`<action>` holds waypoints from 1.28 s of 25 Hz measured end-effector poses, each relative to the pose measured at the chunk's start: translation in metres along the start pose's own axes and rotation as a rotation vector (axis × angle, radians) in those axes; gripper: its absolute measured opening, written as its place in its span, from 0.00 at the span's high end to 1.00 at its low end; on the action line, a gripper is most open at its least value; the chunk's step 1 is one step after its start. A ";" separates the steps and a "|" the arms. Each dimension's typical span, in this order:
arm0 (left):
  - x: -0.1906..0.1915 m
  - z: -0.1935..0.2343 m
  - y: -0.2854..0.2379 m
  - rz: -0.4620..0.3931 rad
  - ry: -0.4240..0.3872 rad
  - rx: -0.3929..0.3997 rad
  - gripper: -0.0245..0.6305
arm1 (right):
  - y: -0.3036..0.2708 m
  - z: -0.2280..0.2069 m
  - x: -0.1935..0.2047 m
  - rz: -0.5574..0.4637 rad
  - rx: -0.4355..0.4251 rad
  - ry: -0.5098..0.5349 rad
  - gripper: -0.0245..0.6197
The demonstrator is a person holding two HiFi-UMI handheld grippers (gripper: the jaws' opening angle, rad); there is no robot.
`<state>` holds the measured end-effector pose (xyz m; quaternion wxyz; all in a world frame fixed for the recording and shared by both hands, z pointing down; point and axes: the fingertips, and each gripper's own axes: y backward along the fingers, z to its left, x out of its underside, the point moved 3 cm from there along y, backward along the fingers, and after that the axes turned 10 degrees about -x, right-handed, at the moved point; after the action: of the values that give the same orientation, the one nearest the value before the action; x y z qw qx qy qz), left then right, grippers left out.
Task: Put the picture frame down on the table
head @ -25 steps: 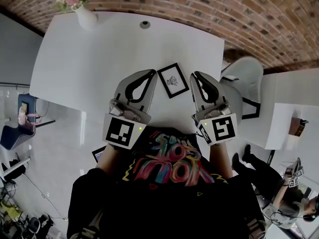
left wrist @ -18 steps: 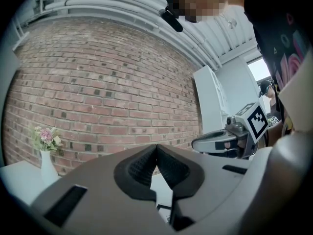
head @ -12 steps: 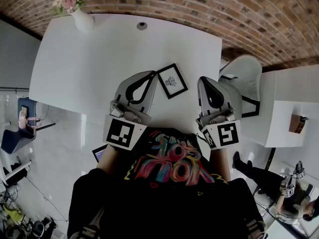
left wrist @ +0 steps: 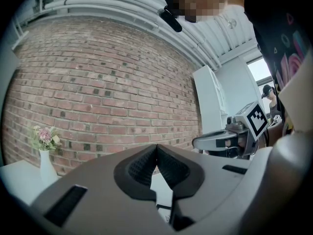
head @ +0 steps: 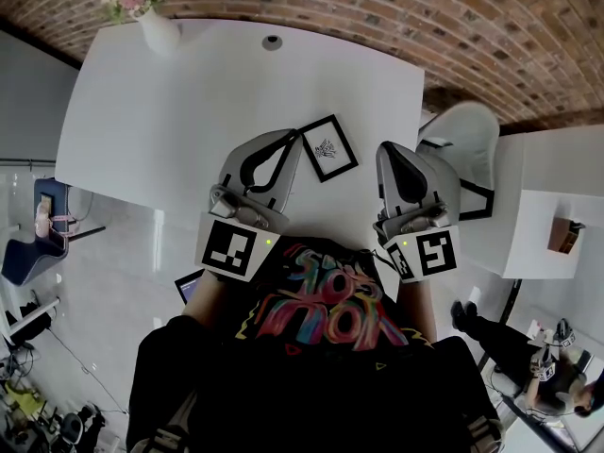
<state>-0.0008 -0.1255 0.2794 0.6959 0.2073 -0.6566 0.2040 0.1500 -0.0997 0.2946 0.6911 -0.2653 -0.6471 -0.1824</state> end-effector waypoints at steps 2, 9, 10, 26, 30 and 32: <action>0.001 0.000 0.000 0.001 0.002 0.000 0.93 | -0.001 0.000 0.000 -0.001 -0.005 -0.003 0.93; 0.002 -0.002 -0.002 0.000 -0.004 0.006 0.93 | -0.004 0.001 0.002 -0.007 -0.019 -0.014 0.93; 0.002 -0.002 -0.003 0.000 -0.003 0.006 0.93 | -0.005 0.001 0.002 -0.008 -0.021 -0.014 0.93; 0.007 0.000 -0.007 0.014 0.000 0.005 0.93 | -0.012 -0.001 0.007 -0.002 -0.049 -0.044 0.93; 0.006 0.001 -0.007 0.013 0.001 0.000 0.93 | -0.013 -0.002 0.009 0.000 -0.058 -0.061 0.93; 0.006 0.001 -0.007 0.014 -0.003 0.001 0.93 | -0.014 -0.002 0.009 0.000 -0.061 -0.060 0.93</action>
<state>0.0030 -0.1320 0.2853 0.6935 0.2036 -0.6587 0.2089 0.1444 -0.1109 0.3052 0.6629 -0.2916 -0.6618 -0.1938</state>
